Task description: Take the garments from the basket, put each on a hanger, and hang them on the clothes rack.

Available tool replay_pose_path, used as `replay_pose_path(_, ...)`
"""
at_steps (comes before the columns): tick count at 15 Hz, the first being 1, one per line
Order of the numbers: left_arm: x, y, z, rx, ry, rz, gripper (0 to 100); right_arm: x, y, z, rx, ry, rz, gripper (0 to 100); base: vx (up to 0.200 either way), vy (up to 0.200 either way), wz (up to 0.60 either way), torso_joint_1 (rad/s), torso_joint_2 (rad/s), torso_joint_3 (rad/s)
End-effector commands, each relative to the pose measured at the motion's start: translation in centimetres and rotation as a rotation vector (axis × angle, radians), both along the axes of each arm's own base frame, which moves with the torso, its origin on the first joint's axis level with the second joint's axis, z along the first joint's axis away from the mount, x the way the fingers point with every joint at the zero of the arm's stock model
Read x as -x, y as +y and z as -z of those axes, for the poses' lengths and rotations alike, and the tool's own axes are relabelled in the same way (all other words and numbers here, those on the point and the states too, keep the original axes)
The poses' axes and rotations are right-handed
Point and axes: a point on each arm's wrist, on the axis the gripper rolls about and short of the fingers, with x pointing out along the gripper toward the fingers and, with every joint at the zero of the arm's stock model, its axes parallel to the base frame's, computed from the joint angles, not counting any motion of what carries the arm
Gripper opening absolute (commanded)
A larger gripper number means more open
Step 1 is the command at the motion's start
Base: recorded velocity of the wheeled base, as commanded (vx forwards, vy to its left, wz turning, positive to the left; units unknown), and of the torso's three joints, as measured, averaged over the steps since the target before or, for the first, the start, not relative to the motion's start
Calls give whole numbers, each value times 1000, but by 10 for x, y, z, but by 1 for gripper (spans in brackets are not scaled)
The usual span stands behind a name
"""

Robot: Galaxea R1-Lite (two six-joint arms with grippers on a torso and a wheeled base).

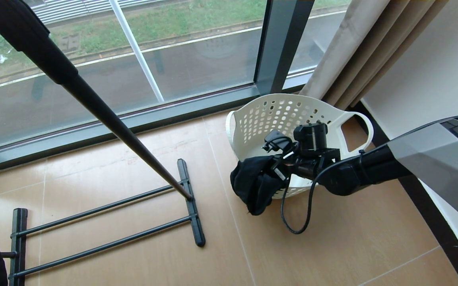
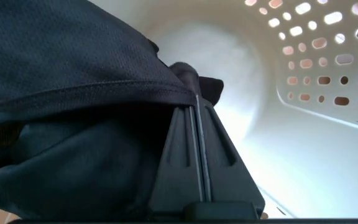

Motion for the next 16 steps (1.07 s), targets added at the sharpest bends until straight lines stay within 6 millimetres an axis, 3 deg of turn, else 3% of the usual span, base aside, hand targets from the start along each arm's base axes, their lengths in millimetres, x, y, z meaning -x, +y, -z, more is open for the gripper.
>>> replay_pose_path(1,0,0,0,1,0,-1,100,9,-3,-19,-33,-47,-2,0,0,0,0,0,0,0)
replay_pose_path(3,0,0,0,1,0,-1,100,29,-8,-48,-77,-132,-9,0,0,0,0,0,0,0)
replay_pose_path(4,0,0,0,1,0,-1,100,32,-8,-51,-81,-139,-13,0,0,0,0,0,0,0)
replay_pose_path(6,0,0,0,0,0,-2,100,80,-8,-90,-152,-229,-60,0,0,0,0,0,0,0)
replay_pose_path(9,0,0,0,1,0,-1,100,142,-11,-118,-210,-310,-145,0,0,0,0,0,0,0)
replay_pose_path(10,0,0,0,1,0,-1,100,183,-8,-135,-251,-349,-227,0,0,0,0,0,0,0)
replay_pose_path(12,0,0,0,-1,0,-1,100,237,-14,-153,-320,-398,-337,0,0,0,0,0,0,0)
replay_pose_path(15,0,0,0,-7,0,0,100,281,-38,-179,-454,-464,-394,0,0,0,0,0,0,0)
replay_pose_path(16,0,0,0,7,-1,-1,100,289,-46,-175,-459,-460,-376,0,0,0,0,0,0,0)
